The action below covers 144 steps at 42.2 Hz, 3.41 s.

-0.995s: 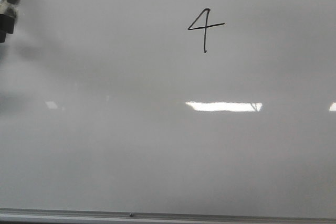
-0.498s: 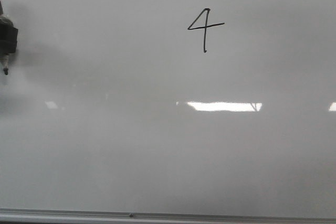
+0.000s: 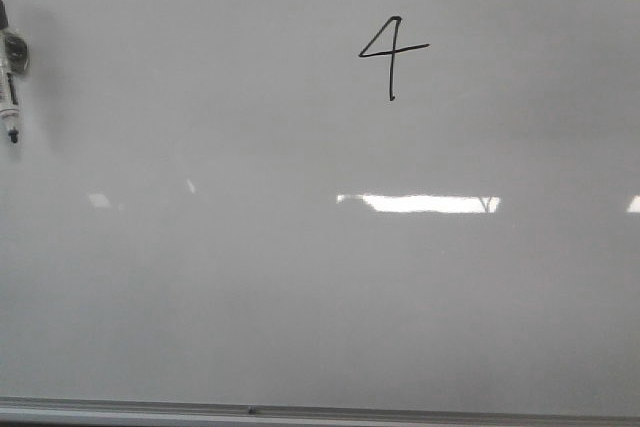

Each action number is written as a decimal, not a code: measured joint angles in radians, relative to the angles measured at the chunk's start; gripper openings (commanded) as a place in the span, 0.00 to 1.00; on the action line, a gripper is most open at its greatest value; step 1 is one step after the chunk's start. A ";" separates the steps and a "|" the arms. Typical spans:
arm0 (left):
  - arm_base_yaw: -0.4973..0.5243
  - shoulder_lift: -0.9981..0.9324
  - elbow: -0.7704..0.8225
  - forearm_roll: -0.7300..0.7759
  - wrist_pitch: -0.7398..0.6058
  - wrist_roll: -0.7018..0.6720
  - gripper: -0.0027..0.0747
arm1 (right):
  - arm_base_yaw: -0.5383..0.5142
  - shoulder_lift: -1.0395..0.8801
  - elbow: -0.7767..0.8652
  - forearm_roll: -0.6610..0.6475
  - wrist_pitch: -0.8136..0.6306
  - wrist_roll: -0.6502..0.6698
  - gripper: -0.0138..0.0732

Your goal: Write number 4 on whiteboard

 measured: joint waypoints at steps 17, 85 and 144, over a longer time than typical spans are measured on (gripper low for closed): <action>-0.162 -0.245 -0.092 -0.028 0.495 0.026 0.53 | 0.000 -0.131 0.000 0.081 0.075 0.007 0.86; -0.034 -0.435 -0.002 -0.038 0.366 0.026 0.01 | 0.000 -0.147 0.000 0.081 0.089 0.010 0.08; 0.173 -1.019 0.790 -0.055 -0.395 0.026 0.01 | 0.000 -0.147 0.000 0.081 0.092 0.010 0.08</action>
